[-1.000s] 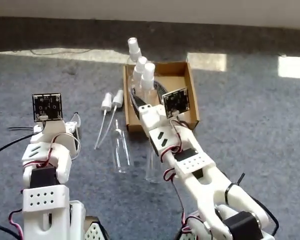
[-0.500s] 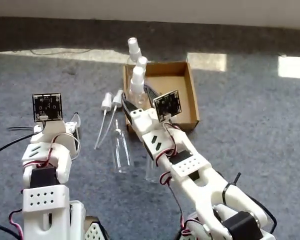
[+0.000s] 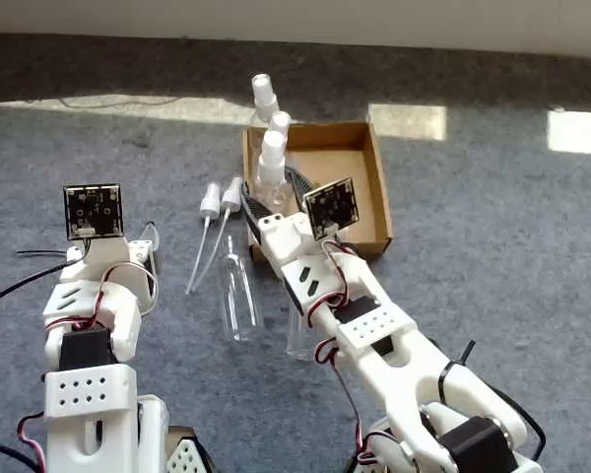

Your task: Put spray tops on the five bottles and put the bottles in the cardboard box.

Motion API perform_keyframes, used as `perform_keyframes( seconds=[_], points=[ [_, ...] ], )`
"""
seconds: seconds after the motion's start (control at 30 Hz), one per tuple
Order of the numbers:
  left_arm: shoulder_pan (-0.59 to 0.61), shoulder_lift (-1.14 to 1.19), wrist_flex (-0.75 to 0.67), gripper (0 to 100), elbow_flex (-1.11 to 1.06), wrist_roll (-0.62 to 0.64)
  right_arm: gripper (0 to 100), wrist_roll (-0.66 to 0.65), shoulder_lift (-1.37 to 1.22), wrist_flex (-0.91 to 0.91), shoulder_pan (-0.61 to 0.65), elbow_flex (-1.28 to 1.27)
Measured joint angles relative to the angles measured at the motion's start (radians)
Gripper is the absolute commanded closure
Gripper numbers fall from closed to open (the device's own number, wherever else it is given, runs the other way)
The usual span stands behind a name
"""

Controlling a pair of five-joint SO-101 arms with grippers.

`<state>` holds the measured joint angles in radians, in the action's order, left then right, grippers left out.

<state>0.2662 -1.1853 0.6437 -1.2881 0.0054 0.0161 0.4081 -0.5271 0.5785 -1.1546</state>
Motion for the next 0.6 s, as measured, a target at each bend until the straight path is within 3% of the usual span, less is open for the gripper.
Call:
perform_keyframes(
  seconds=[0.37,0.6],
  points=[
    [0.000,0.000,0.000,83,-0.003,0.000,99.5,0.000,-0.003,-0.064,-0.006,0.000],
    [0.000,0.000,0.000,83,-0.003,0.000,99.5,0.003,-0.167,-0.140,-0.028,0.002]
  ],
)
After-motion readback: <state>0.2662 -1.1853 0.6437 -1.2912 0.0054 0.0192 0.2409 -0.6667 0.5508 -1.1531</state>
